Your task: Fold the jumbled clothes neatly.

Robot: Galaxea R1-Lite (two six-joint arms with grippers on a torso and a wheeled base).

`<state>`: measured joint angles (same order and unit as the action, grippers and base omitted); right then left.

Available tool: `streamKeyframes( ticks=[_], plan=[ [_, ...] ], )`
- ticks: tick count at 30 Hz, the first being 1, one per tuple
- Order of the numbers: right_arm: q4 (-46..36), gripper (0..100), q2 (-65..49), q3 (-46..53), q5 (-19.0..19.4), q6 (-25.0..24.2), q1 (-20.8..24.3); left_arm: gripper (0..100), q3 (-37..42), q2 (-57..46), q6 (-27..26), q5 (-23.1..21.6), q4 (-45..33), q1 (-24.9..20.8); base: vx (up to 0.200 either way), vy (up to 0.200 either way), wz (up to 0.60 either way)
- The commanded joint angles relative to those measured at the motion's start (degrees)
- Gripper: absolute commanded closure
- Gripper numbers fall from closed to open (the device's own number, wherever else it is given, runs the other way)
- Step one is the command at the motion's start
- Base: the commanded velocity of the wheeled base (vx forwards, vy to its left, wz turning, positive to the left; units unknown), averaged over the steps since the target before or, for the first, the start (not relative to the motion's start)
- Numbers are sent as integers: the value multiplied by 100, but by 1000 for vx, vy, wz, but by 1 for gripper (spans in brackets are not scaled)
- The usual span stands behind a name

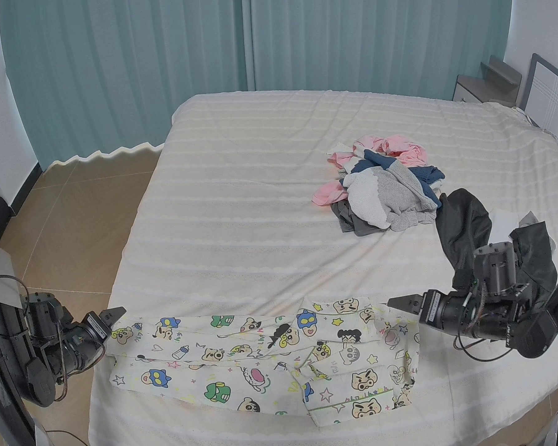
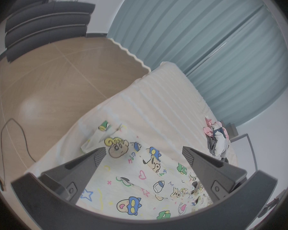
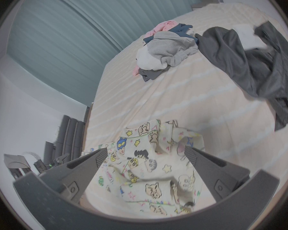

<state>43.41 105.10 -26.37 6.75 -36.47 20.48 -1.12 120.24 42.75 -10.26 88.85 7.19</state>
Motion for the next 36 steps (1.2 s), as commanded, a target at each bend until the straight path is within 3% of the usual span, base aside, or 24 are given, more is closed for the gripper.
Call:
streamKeyframes(
  ticks=[1, 4, 6, 7, 9, 10, 11, 15, 16, 17, 19, 25, 30, 36],
  plan=[
    [1170, 0, -639, 1362, 1047, -466, -554, 0, -11, -1020, -760, 227, -746, 1, 0, 0, 0],
    [1873, 0, -595, 1775, 1592, -483, -571, 0, -319, -1046, -988, 438, -1203, 10, 0, 0, 0],
    [2075, 0, -560, 1872, 1750, -492, -580, 0, -450, -1064, -1085, 499, -1414, 10, 0, 0, 0],
    [2189, 0, -428, 1916, 1847, -501, -607, 0, -609, -1072, -1392, 499, -1757, 37, 0, 0, 0],
    [2295, 0, -165, 1969, 1865, -466, -642, 0, -890, -1028, -2157, 596, -2433, 221, 0, 0, 0],
    [2295, 0, -165, 1969, 1865, -466, -642, 0, -890, -1028, -2157, 596, -2433, 221, 0, 0, 0],
    [2488, 0, 99, 2022, 1873, -492, -659, 0, -1285, -1064, -2737, 772, -3136, 476, 0, 0, 0],
    [3235, 0, 688, 2233, 1873, -492, -668, 0, -1997, -1134, -2895, 772, -4393, 705, 0, 0, 0],
    [3235, 0, 688, 2233, 1873, -492, -668, 0, -1997, -1134, -2895, 772, -4393, 705, 0, 0, 0],
    [3956, 0, 1039, 2487, 1882, -492, -668, 0, -2305, -1134, -3018, 657, -5299, 705, 0, 0, 0],
    [4536, 0, 1382, 2637, 1917, -483, -633, 0, -2533, -1090, -3159, 332, -5940, 713, 0, 0, 0],
    [4466, 0, 1233, 2637, 2102, -536, -633, 0, -2832, -809, -3669, -459, -6037, 986, 0, 0, 0],
    [4457, 0, 934, 2637, 2541, -1011, -695, 0, -2867, -404, -3959, -494, -6019, 968, 0, 0, 0],
    [4466, 0, 907, 2637, 2594, -1046, -747, 0, -2894, 53, -4416, -485, -5993, 968, 0, 0, 0]
  ],
)
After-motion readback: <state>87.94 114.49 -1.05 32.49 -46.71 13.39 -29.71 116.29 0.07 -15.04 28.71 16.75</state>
